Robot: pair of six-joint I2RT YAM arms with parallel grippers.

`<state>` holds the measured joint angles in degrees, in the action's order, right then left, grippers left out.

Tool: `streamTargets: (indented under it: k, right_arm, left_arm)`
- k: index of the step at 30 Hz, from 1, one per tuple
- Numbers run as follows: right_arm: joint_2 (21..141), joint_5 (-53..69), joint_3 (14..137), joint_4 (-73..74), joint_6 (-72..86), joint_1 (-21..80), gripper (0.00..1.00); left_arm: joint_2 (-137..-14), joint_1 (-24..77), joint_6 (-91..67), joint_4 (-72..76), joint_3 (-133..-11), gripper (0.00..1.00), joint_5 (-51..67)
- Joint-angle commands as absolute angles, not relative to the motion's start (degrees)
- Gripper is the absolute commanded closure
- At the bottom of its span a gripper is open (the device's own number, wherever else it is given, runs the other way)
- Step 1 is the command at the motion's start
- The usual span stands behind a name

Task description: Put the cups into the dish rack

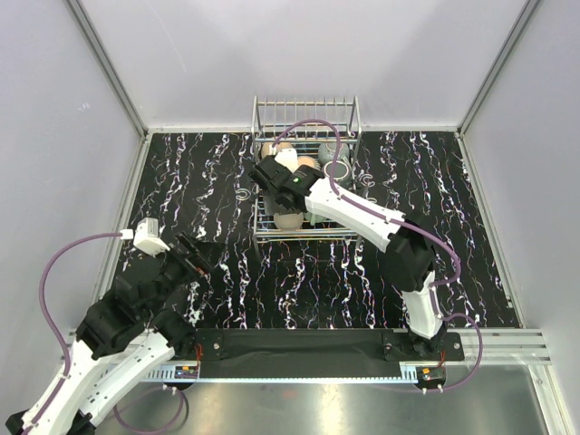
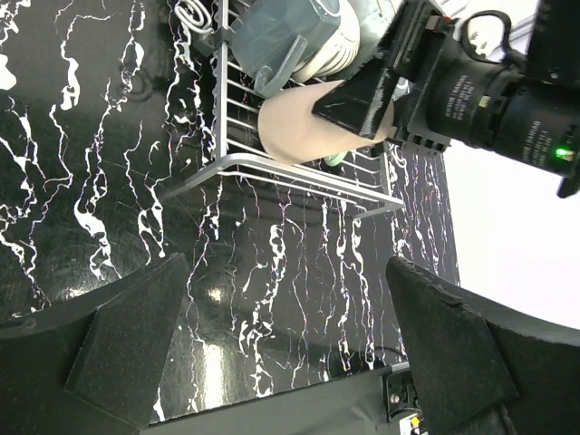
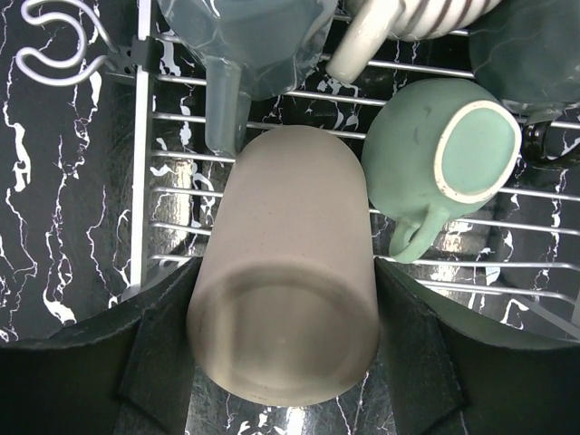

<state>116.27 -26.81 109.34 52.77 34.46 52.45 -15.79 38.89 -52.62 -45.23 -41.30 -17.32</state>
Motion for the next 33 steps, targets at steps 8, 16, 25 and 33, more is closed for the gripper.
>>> streamTargets:
  k: [8,16,25,33]
  right_arm:
    - [116.19,-24.88,108.29,49.48,33.75,53.0,0.51]
    - [112.33,-24.7,107.23,50.01,32.08,53.0,0.0]
    - [97.05,-26.27,98.63,49.75,31.99,53.0,0.0]
    - [71.5,-29.09,73.33,45.01,34.89,53.0,0.0]
  left_arm:
    - [-16.61,39.11,-53.35,-40.52,-39.91,0.01,-13.98]
    - [-18.8,39.11,-55.55,-39.99,-39.11,0.01,-11.69]
    - [-18.9,39.11,-57.83,-40.52,-39.03,0.01,-9.85]
    - [-18.54,39.11,-61.43,-33.51,-33.14,0.01,-3.7]
